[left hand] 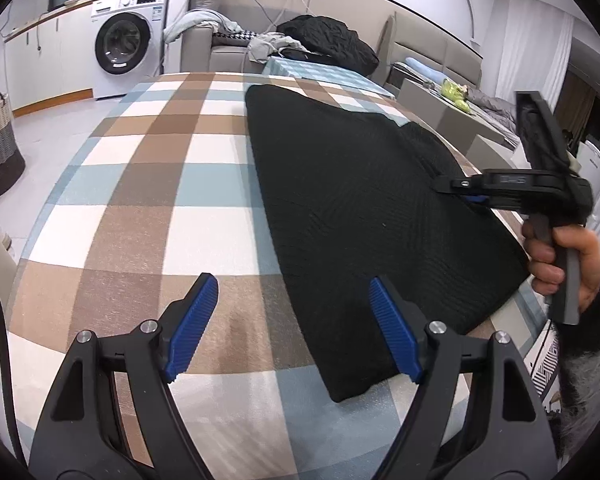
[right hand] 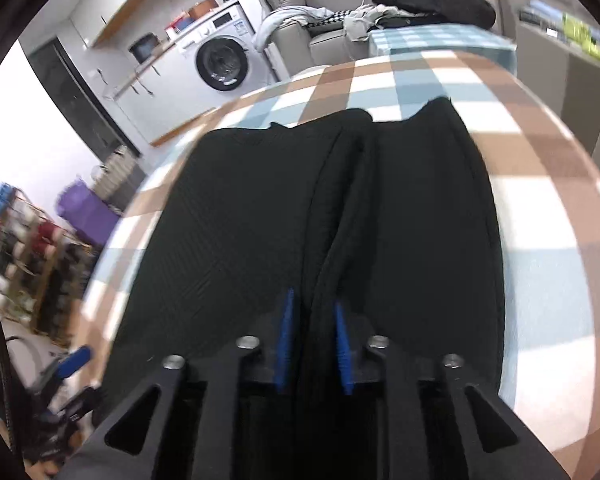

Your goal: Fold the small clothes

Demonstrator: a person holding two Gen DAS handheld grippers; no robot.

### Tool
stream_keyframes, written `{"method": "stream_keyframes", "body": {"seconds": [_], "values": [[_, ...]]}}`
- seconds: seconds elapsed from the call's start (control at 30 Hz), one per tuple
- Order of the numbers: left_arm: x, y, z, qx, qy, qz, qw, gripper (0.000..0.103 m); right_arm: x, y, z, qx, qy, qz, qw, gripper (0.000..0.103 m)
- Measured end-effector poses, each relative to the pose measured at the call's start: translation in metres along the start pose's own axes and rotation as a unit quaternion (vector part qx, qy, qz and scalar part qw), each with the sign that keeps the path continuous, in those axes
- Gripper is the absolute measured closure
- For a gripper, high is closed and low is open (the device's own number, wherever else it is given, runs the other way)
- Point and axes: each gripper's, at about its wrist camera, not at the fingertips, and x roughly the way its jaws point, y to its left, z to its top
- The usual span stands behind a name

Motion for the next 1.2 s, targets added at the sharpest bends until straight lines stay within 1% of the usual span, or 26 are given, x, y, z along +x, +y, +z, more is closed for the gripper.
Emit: {"method": "stream_keyframes", "body": {"seconds": [0.03,0.1,0.2,0.3,0.33,0.37,0.4,0.47,0.5,0.6,0.63,0.67,0.7,0.8,0.83,0.87,0.93,1.07,1.2], "values": [[0.001,-0.001,0.0,0.003,0.001,-0.001,1.0,0.027,-0.005,-0.002,-0.007,0.005,0.005,0.02,1.0,0.066],[0.002,-0.005,-0.003,0.014,0.008,0.0,0.9999,0.027,-0.014,-0.001,-0.026,-0.002,0.019,0.048,0.999,0.066],[0.002,-0.01,-0.007,0.025,0.013,-0.003,0.9996,0.027,-0.03,0.004,-0.057,-0.021,0.021,0.061,0.998,0.066],[0.002,-0.013,-0.013,0.036,0.019,0.003,0.9992,0.027,-0.047,0.008,-0.08,-0.043,-0.002,0.055,0.998,0.066],[0.001,-0.014,-0.015,0.039,0.021,0.007,0.999,0.027,-0.05,0.012,-0.084,-0.056,-0.012,0.045,0.997,0.072],[0.001,-0.013,-0.017,0.04,0.022,0.009,0.9989,0.027,-0.052,0.016,-0.087,-0.068,-0.015,0.036,0.997,0.085],[0.0,-0.013,-0.018,0.04,0.024,0.01,0.9989,0.027,-0.054,0.019,-0.088,-0.075,-0.02,0.035,0.996,0.087],[-0.001,-0.011,-0.022,0.036,0.026,0.012,0.9989,0.027,-0.064,0.023,-0.089,-0.086,-0.041,0.043,0.995,0.088],[-0.001,-0.011,-0.023,0.034,0.027,0.01,0.999,0.027,-0.066,0.024,-0.087,-0.089,-0.041,0.038,0.994,0.089],[-0.003,-0.011,-0.023,0.034,0.025,0.011,0.9991,0.027,-0.057,0.016,-0.089,-0.092,-0.015,0.012,0.996,0.089],[-0.003,-0.012,-0.022,0.034,0.024,0.012,0.9991,0.027,-0.051,0.013,-0.088,-0.088,-0.004,0.012,0.996,0.089],[-0.003,-0.012,-0.023,0.036,0.023,0.013,0.999,0.027,-0.051,0.011,-0.089,-0.084,-0.005,0.017,0.996,0.088],[-0.003,-0.013,-0.023,0.036,0.024,0.013,0.999,0.027,-0.051,0.011,-0.089,-0.083,-0.004,0.021,0.996,0.087],[-0.002,-0.012,-0.022,0.034,0.025,0.01,0.9991,0.027,-0.053,0.008,-0.082,-0.067,-0.003,0.034,0.997,0.078],[-0.001,-0.012,-0.022,0.032,0.026,0.009,0.9991,0.027,-0.052,0.007,-0.079,-0.06,-0.004,0.036,0.998,0.072],[-0.001,-0.012,-0.022,0.031,0.026,0.009,0.9991,0.027,-0.05,0.004,-0.076,-0.052,-0.005,0.037,0.998,0.07],[-0.001,-0.013,-0.022,0.032,0.025,0.009,0.9991,0.027,-0.043,0.0,-0.069,-0.036,-0.003,0.044,0.998,0.068],[0.0,-0.014,-0.021,0.033,0.026,0.008,0.9991,0.027,-0.027,-0.004,-0.047,-0.006,0.007,0.056,0.998,0.067],[0.002,-0.017,-0.016,0.034,0.025,0.005,0.9991,0.027,-0.013,-0.003,-0.027,0.007,0.011,0.055,0.998,0.067]]}}
